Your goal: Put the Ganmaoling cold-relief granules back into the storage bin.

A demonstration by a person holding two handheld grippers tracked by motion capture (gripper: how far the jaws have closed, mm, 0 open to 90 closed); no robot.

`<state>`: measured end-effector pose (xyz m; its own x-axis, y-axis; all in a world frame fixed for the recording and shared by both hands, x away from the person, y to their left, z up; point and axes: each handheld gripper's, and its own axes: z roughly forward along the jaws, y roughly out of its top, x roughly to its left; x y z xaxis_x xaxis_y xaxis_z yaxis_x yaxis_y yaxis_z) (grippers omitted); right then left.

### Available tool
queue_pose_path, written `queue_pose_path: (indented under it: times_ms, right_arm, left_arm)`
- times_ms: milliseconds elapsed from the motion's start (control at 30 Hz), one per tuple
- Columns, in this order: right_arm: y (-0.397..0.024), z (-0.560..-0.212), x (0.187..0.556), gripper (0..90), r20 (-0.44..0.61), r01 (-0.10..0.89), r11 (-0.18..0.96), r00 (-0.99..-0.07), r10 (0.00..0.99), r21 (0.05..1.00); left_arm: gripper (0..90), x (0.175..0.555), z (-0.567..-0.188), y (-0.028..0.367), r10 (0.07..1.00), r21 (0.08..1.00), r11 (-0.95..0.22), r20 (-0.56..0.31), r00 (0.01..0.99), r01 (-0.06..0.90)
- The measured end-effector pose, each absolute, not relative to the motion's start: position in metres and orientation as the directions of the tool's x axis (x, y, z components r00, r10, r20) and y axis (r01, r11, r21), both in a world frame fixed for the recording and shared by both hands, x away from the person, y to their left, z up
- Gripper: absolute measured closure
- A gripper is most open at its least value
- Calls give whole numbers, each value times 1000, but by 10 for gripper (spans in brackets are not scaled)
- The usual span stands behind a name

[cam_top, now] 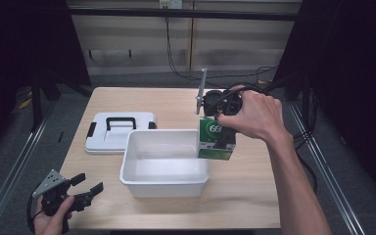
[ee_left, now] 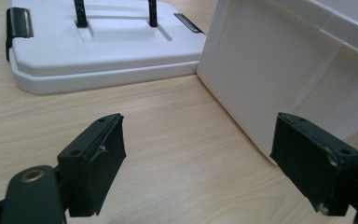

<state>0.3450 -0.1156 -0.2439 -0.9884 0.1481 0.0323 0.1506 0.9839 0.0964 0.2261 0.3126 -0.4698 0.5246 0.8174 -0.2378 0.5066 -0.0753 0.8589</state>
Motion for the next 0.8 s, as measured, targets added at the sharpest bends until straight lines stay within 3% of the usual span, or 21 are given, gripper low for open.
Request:
queue_pose_path:
  times_ms: [800]
  right_arm:
    - [-56,-264,355,161,55,76,994,-996,72,80]
  left_arm:
    - [170,225,-470,313,816,861,-71,-241,525,504]
